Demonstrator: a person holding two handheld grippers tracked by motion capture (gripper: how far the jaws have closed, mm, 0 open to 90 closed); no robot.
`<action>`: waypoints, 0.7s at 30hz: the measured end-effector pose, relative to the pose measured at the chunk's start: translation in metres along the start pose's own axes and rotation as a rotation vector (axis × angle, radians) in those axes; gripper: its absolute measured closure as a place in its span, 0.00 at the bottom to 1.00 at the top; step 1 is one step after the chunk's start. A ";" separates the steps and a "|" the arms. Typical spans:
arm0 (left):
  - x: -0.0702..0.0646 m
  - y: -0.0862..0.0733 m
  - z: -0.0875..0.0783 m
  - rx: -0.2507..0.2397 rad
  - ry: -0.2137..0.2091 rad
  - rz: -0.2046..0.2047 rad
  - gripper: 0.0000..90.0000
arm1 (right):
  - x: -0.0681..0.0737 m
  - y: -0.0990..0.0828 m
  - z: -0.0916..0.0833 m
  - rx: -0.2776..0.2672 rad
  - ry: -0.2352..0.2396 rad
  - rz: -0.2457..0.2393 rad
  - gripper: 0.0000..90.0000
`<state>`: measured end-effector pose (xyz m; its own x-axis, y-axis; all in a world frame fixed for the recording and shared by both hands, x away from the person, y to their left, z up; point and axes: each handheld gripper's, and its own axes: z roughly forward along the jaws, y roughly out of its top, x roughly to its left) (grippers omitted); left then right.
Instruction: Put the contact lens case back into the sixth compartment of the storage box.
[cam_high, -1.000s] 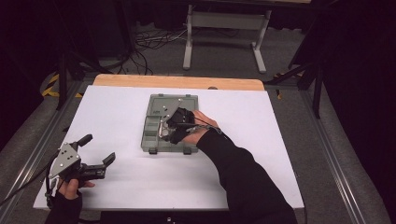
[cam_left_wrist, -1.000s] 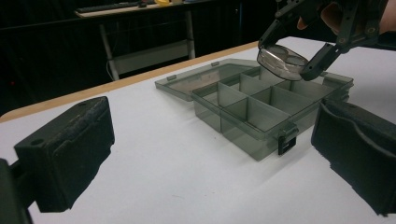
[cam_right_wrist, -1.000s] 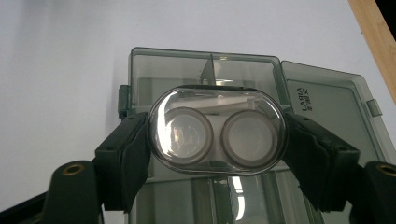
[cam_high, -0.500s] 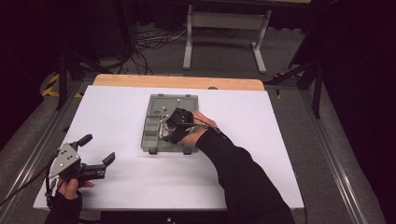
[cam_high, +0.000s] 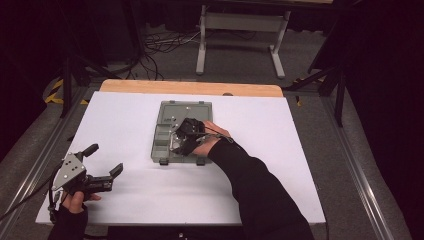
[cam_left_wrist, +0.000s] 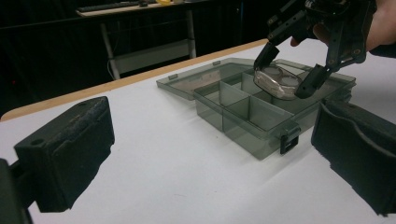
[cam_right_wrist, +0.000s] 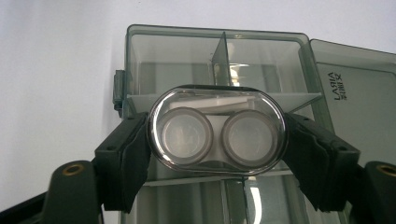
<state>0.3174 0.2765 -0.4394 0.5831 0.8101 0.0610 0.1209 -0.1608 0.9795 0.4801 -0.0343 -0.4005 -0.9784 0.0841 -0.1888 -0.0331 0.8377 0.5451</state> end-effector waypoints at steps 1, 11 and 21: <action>0.000 0.000 0.000 0.000 0.000 0.000 0.00 | 0.000 0.000 0.001 0.004 0.001 -0.003 0.29; 0.000 0.000 0.000 0.001 0.001 0.000 0.00 | 0.000 0.001 0.004 0.014 0.022 0.006 0.29; -0.001 0.000 0.001 0.000 0.002 -0.002 0.00 | 0.000 0.000 0.005 0.023 0.040 0.008 0.29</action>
<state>0.3176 0.2757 -0.4398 0.5813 0.8115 0.0593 0.1220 -0.1591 0.9797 0.4814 -0.0313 -0.4047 -0.9861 0.0698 -0.1509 -0.0206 0.8491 0.5278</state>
